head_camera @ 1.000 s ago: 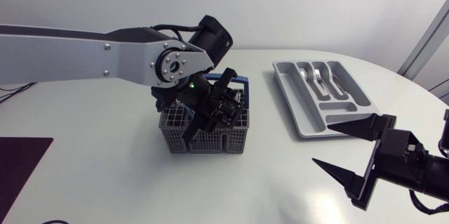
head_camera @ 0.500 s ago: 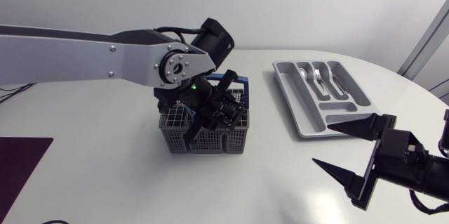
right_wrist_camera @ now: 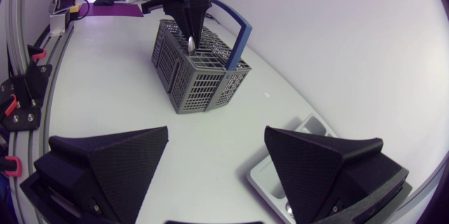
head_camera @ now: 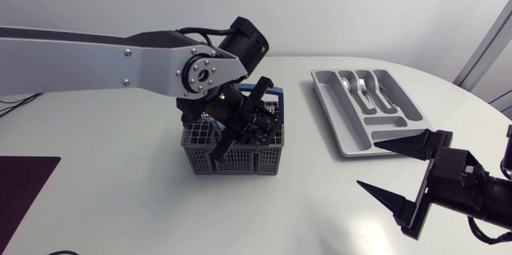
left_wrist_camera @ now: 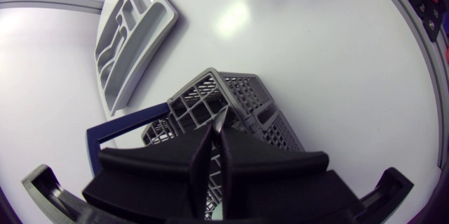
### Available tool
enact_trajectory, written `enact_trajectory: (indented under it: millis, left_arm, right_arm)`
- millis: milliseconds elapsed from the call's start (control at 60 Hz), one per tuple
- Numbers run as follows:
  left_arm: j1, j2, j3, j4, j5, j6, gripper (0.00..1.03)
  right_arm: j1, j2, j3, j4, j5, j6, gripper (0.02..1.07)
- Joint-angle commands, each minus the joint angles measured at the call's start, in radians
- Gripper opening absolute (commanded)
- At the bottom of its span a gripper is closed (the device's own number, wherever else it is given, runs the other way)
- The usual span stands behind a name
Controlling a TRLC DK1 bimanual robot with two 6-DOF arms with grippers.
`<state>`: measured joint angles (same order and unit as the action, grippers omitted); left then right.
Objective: Unload the cutlery basket into the drawer organizer.
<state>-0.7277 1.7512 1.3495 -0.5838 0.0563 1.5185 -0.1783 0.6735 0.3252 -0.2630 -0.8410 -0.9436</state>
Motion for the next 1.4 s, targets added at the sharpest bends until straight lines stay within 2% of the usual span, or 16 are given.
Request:
enact_trajectory:
  millis: [0,383,817,983,1067,1133,1183,1383]
  left_arm:
    - [0.001,-0.024,0.019,-0.007,0.010,-0.004,0.09]
    - [0.033,-0.127,-0.024,0.010,0.014,-0.054,0.09]
    - [0.034,-0.289,-0.036,0.021,0.048,-0.179,0.09]
    - [0.028,-0.315,-0.016,0.025,0.048,-0.323,0.09]
    - [0.010,-0.317,-0.012,0.024,0.042,-0.435,0.10]
    - [-0.022,-0.308,-0.012,0.025,0.010,-0.524,0.10]
    - [-0.050,-0.279,0.011,0.021,-0.026,-0.649,0.10]
    - [-0.093,-0.225,0.085,0.016,-0.047,-0.911,0.09]
  right_arm:
    - [-0.004,-0.011,-0.031,-0.016,-0.004,-0.012,1.01]
    - [-0.001,-0.055,-0.031,-0.047,-0.003,-0.003,1.01]
    - [0.000,-0.190,-0.041,-0.105,0.000,0.043,1.01]
    - [0.002,-0.241,-0.049,-0.068,0.026,0.120,1.01]
    - [0.010,-0.246,-0.052,-0.025,0.045,0.174,1.01]
    - [0.028,-0.246,-0.055,0.016,0.076,0.220,1.01]
    - [0.049,-0.249,-0.060,0.054,0.109,0.264,1.01]
    - [0.160,-0.284,-0.060,0.133,0.249,0.378,0.93]
